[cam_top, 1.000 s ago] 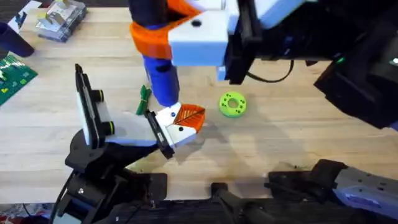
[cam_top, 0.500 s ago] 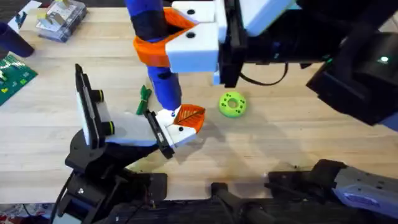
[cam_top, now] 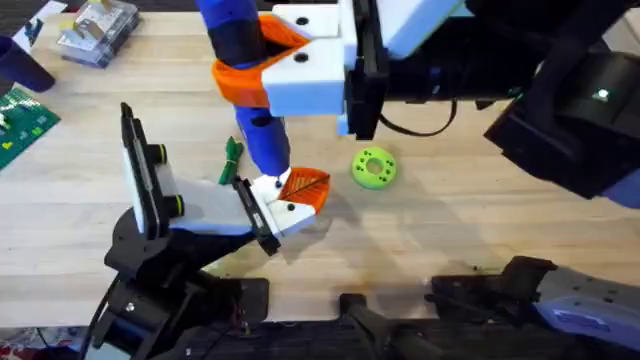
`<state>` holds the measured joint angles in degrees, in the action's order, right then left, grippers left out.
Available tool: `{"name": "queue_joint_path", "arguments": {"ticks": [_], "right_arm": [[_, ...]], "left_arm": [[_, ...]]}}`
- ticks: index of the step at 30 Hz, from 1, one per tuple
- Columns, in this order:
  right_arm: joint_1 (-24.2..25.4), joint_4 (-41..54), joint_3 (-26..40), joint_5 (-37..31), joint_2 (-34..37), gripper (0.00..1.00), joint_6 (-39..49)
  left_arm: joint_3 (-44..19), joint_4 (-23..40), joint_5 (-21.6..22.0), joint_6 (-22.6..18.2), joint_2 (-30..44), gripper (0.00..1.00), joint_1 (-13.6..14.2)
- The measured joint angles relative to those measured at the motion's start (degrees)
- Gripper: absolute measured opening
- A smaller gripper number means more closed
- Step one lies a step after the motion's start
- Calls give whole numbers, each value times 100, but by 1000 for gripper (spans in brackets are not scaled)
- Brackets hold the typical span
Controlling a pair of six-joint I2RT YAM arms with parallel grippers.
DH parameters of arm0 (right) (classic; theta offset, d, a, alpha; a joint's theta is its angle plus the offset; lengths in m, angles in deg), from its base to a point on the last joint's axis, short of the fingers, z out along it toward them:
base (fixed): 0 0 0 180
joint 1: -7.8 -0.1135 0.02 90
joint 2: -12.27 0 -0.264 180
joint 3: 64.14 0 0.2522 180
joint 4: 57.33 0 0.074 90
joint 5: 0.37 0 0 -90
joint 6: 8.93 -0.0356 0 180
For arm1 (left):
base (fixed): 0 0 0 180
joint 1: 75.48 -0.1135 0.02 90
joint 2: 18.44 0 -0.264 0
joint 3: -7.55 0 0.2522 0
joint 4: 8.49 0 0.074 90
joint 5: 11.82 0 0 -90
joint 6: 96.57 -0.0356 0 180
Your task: Pick up the gripper from the table and insert it into the empty holder that is missing its gripper. Then pick up a screw, insert it into the mounting hole, and use the screwdriver to tighten it. Finally, clean up the table by picking up the vegetable and placing it into the bucket.
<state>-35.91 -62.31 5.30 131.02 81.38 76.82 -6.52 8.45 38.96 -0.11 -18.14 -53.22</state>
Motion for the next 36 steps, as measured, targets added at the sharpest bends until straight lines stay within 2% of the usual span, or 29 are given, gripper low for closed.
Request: {"name": "queue_joint_path", "arguments": {"ticks": [30, 36], "right_arm": [[-74, -11, 9, 7, 141, 26, 24], [-11, -12, 9, 187, 141, 26, 26]], "left_arm": [[1, 0, 0, 0, 1, 18, 0], [1, 1, 0, 0, 1, 18, 0]]}}
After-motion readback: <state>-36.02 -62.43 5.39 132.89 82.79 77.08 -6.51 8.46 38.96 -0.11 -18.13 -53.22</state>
